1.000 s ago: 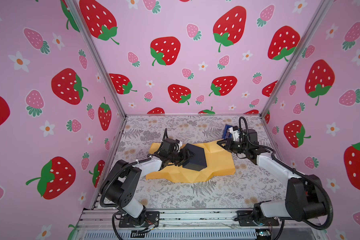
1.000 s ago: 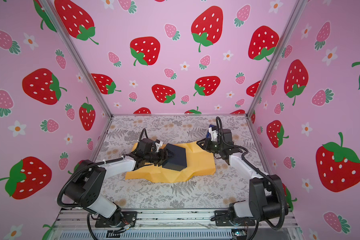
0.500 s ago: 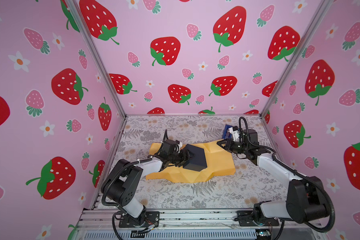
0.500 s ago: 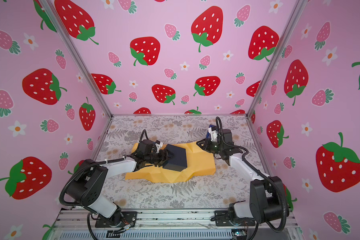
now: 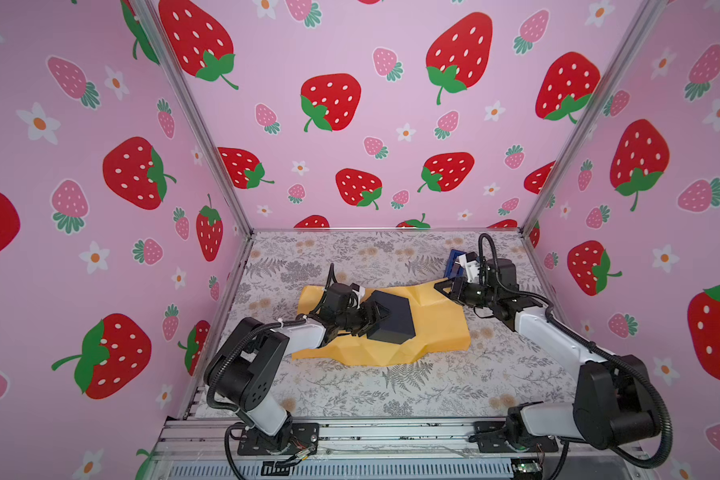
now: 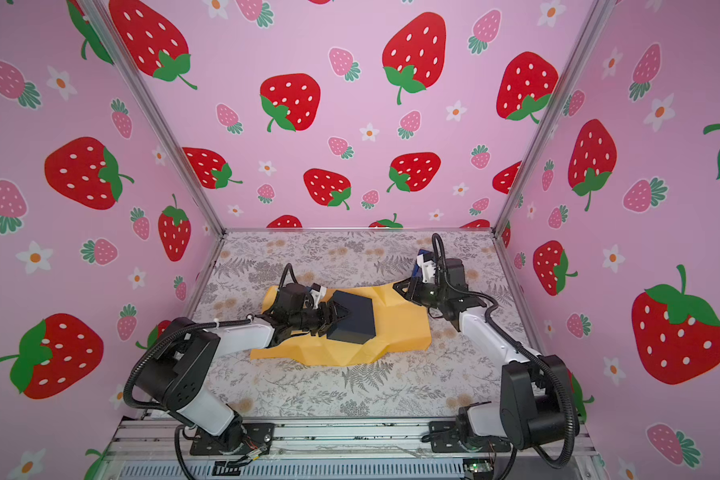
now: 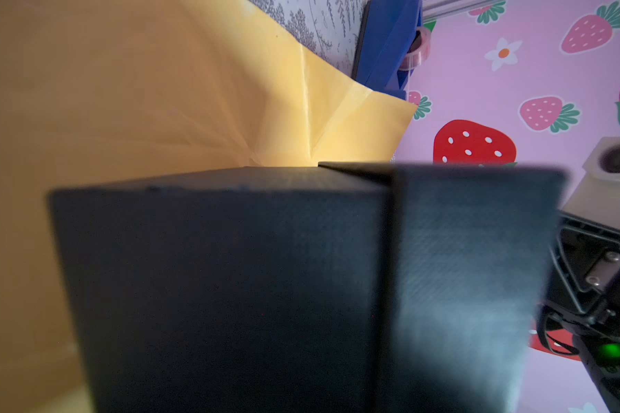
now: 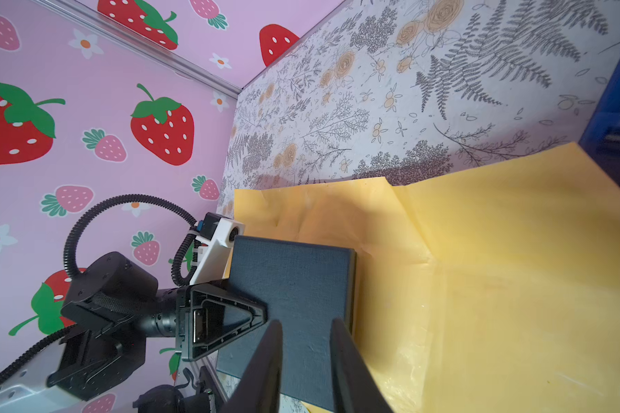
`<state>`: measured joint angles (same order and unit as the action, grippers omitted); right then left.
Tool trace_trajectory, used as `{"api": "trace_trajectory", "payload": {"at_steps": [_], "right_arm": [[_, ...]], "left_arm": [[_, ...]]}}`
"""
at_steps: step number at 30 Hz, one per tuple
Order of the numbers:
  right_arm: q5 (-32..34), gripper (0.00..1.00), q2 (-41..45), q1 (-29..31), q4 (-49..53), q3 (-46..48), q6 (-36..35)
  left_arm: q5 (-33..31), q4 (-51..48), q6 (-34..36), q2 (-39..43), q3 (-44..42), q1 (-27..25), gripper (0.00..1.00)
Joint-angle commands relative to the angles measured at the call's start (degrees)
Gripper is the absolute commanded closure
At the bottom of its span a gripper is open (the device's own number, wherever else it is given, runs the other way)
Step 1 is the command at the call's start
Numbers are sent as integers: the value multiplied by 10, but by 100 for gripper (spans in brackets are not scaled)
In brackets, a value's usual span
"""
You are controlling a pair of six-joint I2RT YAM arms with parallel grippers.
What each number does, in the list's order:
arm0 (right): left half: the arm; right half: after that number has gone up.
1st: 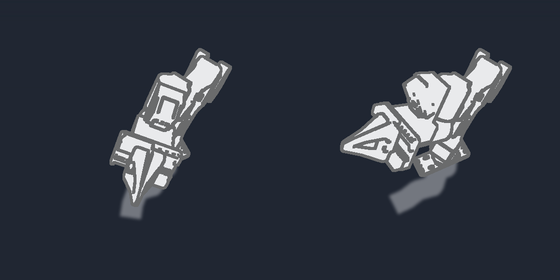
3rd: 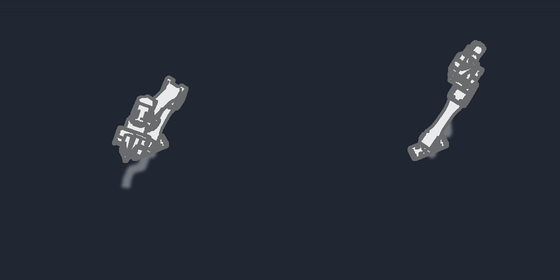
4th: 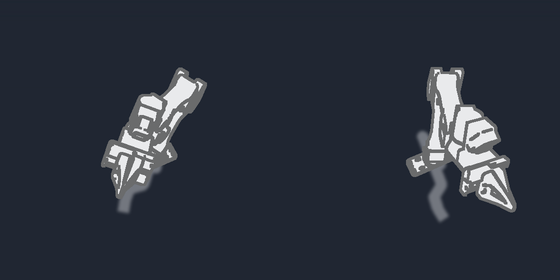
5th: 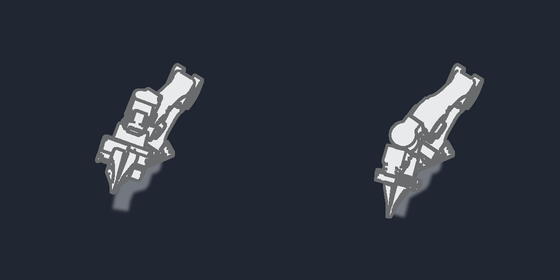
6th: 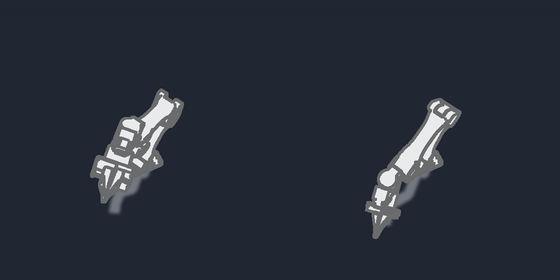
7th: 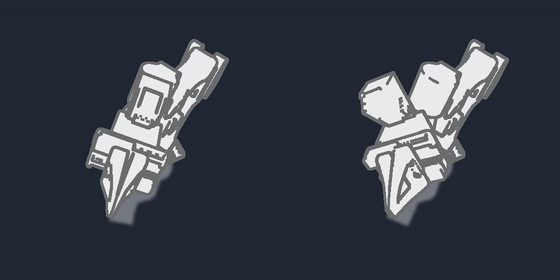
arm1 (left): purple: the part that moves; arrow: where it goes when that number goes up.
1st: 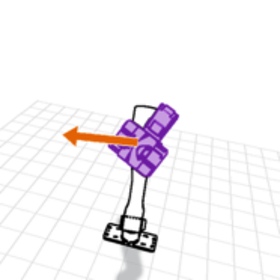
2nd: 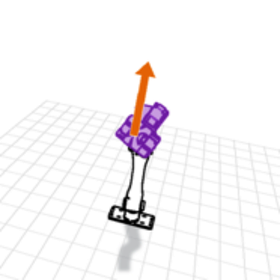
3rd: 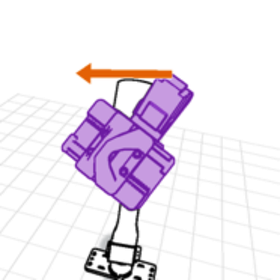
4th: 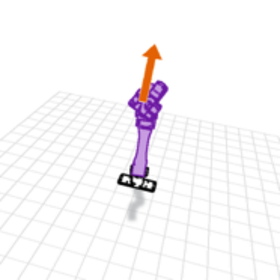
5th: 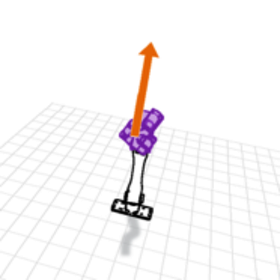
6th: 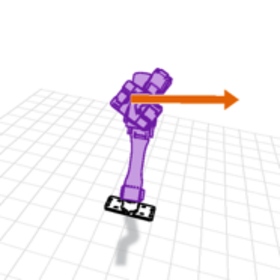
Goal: Wrap the gift box in paper
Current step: 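Slide the held grey box toward the middle of the yellow paper with both grippers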
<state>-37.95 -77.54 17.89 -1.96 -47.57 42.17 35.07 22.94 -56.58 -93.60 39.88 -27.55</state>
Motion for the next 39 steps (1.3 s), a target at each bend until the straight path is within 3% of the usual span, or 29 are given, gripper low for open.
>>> {"api": "trace_trajectory", "payload": {"at_steps": [1, 10, 14, 18, 26, 34, 39], "right_arm": [[3, 73, 14, 5, 10, -8, -5], [4, 73, 13, 6, 14, -8, -9], [5, 73, 13, 7, 14, -6, -10], [8, 73, 11, 10, 16, -7, -14], [4, 72, -7, 20, 12, -5, -20], [3, 56, -51, 47, 0, -6, -21], [1, 49, -80, 70, -19, -12, -12]], "left_arm": [[-10, 26, -11, -7, -1, -2, 34], [-18, 22, -13, -9, -10, -3, 32], [-21, 6, -8, -6, -11, -3, 24], [-61, -84, 23, 12, -2, -2, 12], [-110, -266, 124, 23, 67, 2, 8], [-124, -347, 169, 33, 97, 15, 4], [-99, -375, 195, 8, 119, 18, 1]]}}
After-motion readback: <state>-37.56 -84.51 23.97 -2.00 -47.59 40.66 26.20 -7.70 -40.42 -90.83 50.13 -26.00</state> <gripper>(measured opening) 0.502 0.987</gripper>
